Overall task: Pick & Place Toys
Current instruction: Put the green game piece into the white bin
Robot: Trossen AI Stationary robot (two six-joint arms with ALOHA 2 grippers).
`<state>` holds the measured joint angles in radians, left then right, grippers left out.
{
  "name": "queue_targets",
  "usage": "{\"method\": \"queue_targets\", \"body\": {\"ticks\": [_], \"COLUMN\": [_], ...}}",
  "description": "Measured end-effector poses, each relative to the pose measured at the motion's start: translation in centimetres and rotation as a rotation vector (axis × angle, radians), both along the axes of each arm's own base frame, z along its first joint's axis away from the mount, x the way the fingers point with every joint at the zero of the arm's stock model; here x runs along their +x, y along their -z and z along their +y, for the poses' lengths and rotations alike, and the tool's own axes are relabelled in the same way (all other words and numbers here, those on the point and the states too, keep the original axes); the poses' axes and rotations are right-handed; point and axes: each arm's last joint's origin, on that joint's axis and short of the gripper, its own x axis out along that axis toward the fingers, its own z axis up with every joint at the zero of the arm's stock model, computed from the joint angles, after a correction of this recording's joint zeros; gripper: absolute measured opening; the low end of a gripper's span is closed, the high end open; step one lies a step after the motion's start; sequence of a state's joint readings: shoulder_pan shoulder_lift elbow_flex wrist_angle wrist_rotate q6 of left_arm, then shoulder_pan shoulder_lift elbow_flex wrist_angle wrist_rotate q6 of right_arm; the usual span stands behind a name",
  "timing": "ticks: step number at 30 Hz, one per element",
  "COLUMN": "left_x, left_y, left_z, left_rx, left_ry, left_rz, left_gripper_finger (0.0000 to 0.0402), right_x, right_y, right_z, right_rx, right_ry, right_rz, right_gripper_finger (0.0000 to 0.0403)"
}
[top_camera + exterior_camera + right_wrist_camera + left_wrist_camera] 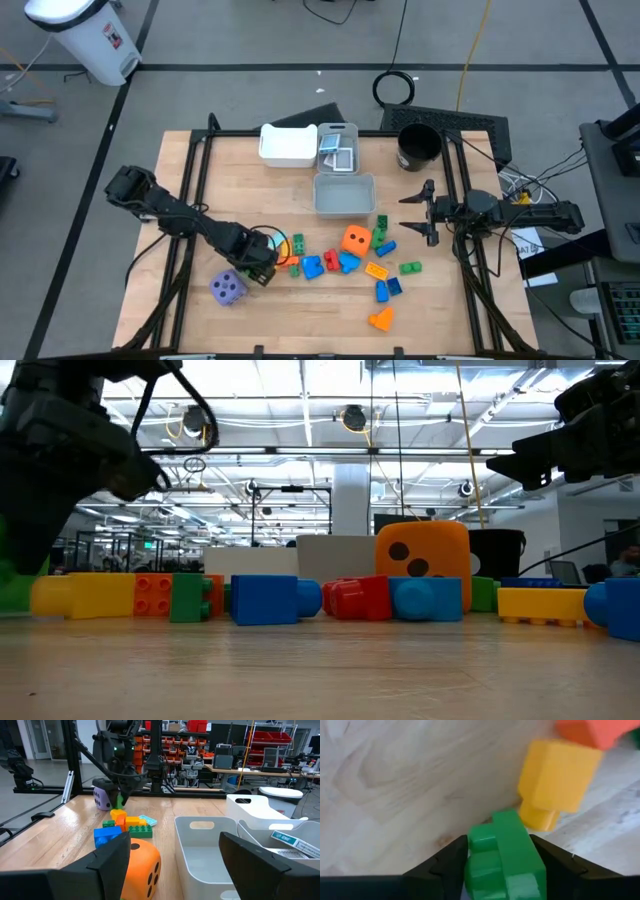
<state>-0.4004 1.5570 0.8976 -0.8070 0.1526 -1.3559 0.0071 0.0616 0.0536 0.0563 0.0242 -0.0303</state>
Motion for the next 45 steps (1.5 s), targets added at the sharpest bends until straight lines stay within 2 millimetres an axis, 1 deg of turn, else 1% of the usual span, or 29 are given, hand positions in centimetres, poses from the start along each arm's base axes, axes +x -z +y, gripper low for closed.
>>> {"method": "queue_targets", "body": {"ticks": [2, 3, 10, 12, 16, 19, 22, 25, 28, 32, 35, 38, 41, 43, 45], "left_x": [0.4, 0.7, 3.1, 4.0, 5.7, 7.0, 8.0, 8.7, 8.9, 8.4, 7.6, 6.3, 4.8, 3.9, 3.2], "left_y": [-0.4, -0.7, -3.7, -4.8, -7.6, -9.9, -12.3, -14.2, -15.4, -15.7, -15.1, -13.8, -12.3, -11.0, -9.7], "left_z": [0.1, 0.2, 0.9, 1.2, 2.2, 3.7, 5.8, 8.3, 11.3, 15.7, 19.5, 23.2, 26.2, 27.6, 28.6], "left_rx": [0.013, 0.022, 0.088, 0.122, 0.199, 0.282, 0.406, 0.522, 0.641, 0.748, 0.775, 0.769, 0.741, 0.711, 0.678], "left_ry": [0.016, 0.019, 0.067, 0.085, 0.139, 0.168, 0.156, 0.138, 0.103, 0.030, -0.057, -0.168, -0.265, -0.305, -0.334], "left_rz": [-0.028, -0.045, -0.199, -0.256, -0.380, -0.466, -0.536, -0.571, -0.562, -0.488, -0.432, -0.386, -0.359, -0.357, -0.372], "left_gripper_finger": [0.0178, 0.0175, 0.0175, 0.0177, 0.0194, 0.0191, 0.0177, 0.0176, 0.0181, 0.0194, 0.0187, 0.0175, 0.0175, 0.0180, 0.0192], "right_x": [0.0, 0.0, 0.0, 0.0, 0.0, 0.0, 0.0, 0.0, 0.0, 0.0, 0.0, 0.0, 0.0, 0.0, 0.0], "right_y": [0.0, 0.0, 0.0, 0.0, 0.0, 0.0, 0.0, 0.0, 0.0, 0.0, 0.0, 0.0, 0.0, 0.0, 0.0], "right_z": [0.0, 0.0, 0.0, 0.0, 0.0, 0.0, 0.0, 0.0, 0.0, 0.0, 0.0, 0.0, 0.0, 0.0, 0.0], "right_rx": [0.000, 0.000, 0.000, 0.000, 0.000, 0.000, 0.000, 0.000, 0.000, 0.000, 0.000, 0.000, 0.000, 0.000, 0.000], "right_ry": [0.000, 0.000, 0.000, 0.000, 0.000, 0.000, 0.000, 0.000, 0.000, 0.000, 0.000, 0.000, 0.000, 0.000, 0.000], "right_rz": [0.000, 0.000, 0.000, 0.000, 0.000, 0.000, 0.000, 0.000, 0.000, 0.000, 0.000, 0.000, -0.001, 0.000, 0.000], "right_gripper_finger": [0.0278, 0.0277, 0.0279, 0.0279, 0.0277, 0.0277, 0.0279, 0.0278, 0.0277, 0.0278, 0.0279, 0.0277, 0.0276, 0.0277, 0.0279]}}
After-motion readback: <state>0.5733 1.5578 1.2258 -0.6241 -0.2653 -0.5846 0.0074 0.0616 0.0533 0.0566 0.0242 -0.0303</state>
